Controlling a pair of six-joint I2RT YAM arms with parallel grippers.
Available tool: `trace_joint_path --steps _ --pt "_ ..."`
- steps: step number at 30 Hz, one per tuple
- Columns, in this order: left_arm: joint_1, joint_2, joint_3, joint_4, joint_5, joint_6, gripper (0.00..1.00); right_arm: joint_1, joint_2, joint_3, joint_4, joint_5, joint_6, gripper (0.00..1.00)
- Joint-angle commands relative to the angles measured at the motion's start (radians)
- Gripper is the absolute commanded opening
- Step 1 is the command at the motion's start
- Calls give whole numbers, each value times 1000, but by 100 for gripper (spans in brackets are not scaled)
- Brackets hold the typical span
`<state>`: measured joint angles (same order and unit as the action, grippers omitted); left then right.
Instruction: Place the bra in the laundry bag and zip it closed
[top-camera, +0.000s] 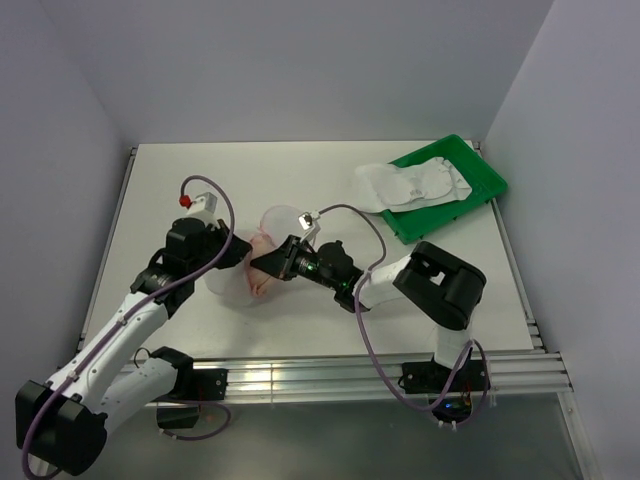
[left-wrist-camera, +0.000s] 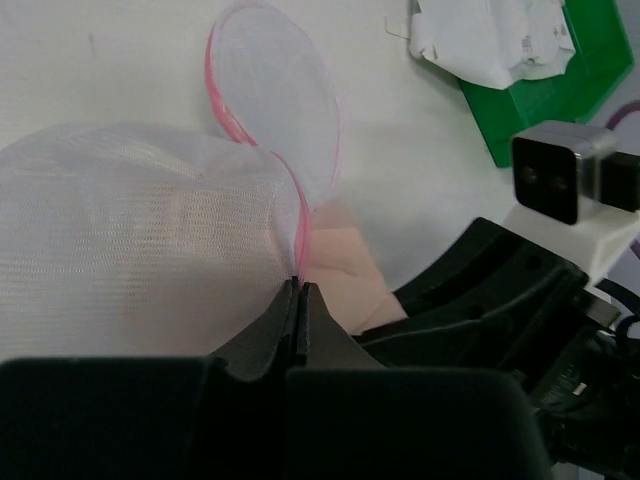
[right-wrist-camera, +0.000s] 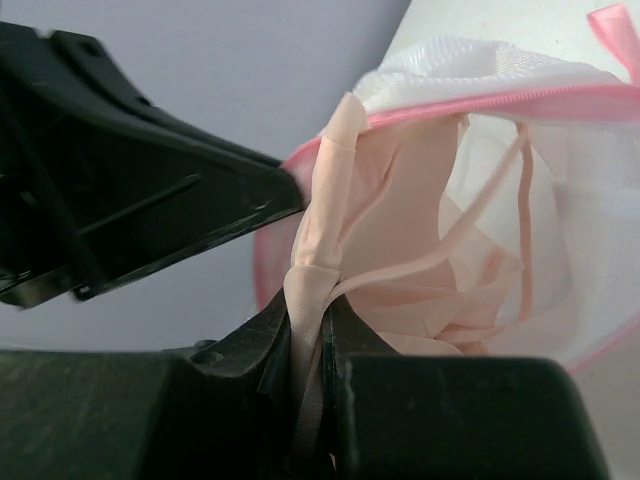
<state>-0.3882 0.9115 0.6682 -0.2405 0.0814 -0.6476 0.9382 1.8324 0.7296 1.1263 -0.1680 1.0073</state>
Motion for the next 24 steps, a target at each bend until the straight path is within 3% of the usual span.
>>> trace_joint_path --steps 1,7,11,16,19,20,24 --pt "-29 -29 39 73 40 -15 0 10 10 33 41 10 7 0" --pt "-40 -53 -19 144 136 -44 0 28 39 62 20 10 10 0" --pt "-58 -82 -70 155 149 -95 0 30 -2 33 -12 132 -7 0" --pt "-66 -154 -137 132 117 -121 0 56 -24 124 -300 300 -13 0" --pt "-67 -184 -148 93 51 -118 0 105 19 181 -396 346 -33 9" --pt "-67 -192 -148 86 25 -118 0 114 34 192 -410 344 -33 18" --pt "-66 -185 -119 61 -49 -106 0 122 70 228 -457 308 -38 35"
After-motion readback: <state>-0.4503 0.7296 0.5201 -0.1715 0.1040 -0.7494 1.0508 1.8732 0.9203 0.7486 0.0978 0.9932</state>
